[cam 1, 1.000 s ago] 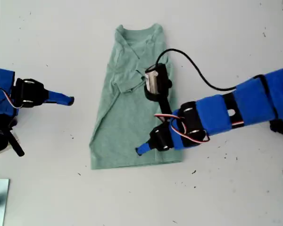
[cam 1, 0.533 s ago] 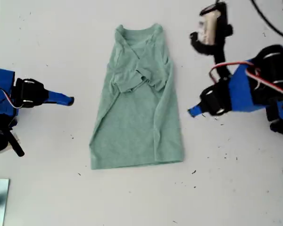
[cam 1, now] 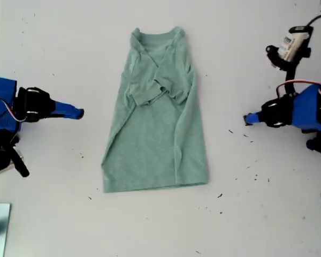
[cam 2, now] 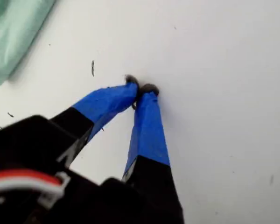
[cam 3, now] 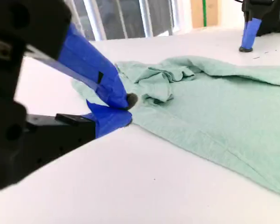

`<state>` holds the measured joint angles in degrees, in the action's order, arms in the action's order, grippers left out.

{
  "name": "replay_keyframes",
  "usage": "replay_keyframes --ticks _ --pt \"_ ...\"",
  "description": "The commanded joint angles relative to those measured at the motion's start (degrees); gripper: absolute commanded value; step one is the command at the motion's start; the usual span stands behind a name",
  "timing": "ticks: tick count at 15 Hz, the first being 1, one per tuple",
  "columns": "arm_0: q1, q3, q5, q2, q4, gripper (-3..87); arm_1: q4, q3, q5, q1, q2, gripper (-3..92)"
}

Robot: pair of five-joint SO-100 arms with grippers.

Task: Fold t shirt

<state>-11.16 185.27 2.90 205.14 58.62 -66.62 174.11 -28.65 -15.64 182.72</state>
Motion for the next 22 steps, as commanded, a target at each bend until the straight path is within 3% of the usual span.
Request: replay_keyframes --ticks 1,3,5,8,9,10,11,12,14,17,22 --pt "5.4 -8.0 -8.1 -9.2 -3.6 -0.3 -3.7 3.3 1.0 -1.0 8.4 2.3" --pt "11.5 -32.2 -13.4 -41.2 3.0 -0.3 -4.9 3.7 1.7 -0.8 10.6 2.3" --pt "14.9 -56.4 -13.8 -66.9 15.1 -0.3 -4.7 3.7 1.3 -1.0 10.6 2.3" --pt "19.0 -84.6 -15.1 -92.3 29.6 -0.3 -4.7 3.8 1.3 -1.0 10.6 2.3" --pt "19.6 -88.8 -14.8 -96.5 29.9 -0.2 -4.7 3.8 1.3 -0.9 10.6 2.3" --pt "19.7 -90.1 -14.2 -98.4 29.8 3.5 -4.7 3.8 1.3 -0.8 10.7 2.3" --pt "19.8 -90.7 -13.2 -98.6 29.4 20.7 -4.7 3.8 1.3 -0.8 10.7 2.3" --pt "20.3 -91.8 -12.6 -97.9 29.1 30.2 -4.7 3.8 1.4 -0.7 10.9 2.3" --pt "19.8 -89.9 -9.6 -97.5 26.3 29.3 -4.7 3.9 1.4 -0.7 11.3 2.3" --pt "18.7 -75.8 -8.8 -97.7 11.6 28.7 -5.1 4.0 1.4 -0.4 11.9 2.3" --pt "18.3 -61.9 -10.8 -106.7 -4.3 26.4 -5.2 4.0 1.3 0.4 12.2 2.3"
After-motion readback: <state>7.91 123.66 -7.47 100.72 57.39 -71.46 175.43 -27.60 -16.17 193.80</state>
